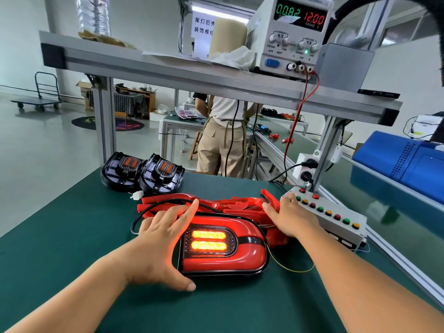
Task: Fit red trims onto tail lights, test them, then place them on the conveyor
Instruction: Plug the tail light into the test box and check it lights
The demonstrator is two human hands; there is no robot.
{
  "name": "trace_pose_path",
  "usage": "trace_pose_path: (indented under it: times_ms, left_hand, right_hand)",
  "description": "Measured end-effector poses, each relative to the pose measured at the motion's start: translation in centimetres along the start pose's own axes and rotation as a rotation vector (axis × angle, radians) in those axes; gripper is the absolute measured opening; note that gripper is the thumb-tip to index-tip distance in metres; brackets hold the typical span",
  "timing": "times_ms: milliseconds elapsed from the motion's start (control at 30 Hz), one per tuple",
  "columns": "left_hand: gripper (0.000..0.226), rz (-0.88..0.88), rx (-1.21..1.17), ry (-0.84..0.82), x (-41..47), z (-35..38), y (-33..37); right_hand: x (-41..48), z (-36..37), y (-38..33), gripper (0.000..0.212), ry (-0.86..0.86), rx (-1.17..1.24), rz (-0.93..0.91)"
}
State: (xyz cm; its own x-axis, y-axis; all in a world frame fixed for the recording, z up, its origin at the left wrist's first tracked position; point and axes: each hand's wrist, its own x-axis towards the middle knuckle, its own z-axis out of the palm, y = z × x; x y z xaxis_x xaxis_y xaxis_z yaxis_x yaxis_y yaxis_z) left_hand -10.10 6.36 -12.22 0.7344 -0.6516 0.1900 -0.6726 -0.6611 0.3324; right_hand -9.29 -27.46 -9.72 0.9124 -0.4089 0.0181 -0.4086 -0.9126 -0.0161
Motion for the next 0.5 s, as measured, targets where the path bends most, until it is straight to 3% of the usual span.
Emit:
trace_pose_path:
  times_ms: [267, 500]
  left_hand:
    - [0.143, -0.018, 0.004, -0.021, -0.04, -0.16, 0.13]
    - [0.142, -0.016, -0.002, -0.026, -0.01, -0.11, 0.0]
  right_hand:
    - [-0.56, 0.45, -0.09, 0.092, 0.052, 0.04, 0.017]
    - [-0.92, 0.27, 0.54, 0.098, 0.08, 0.127, 0.139]
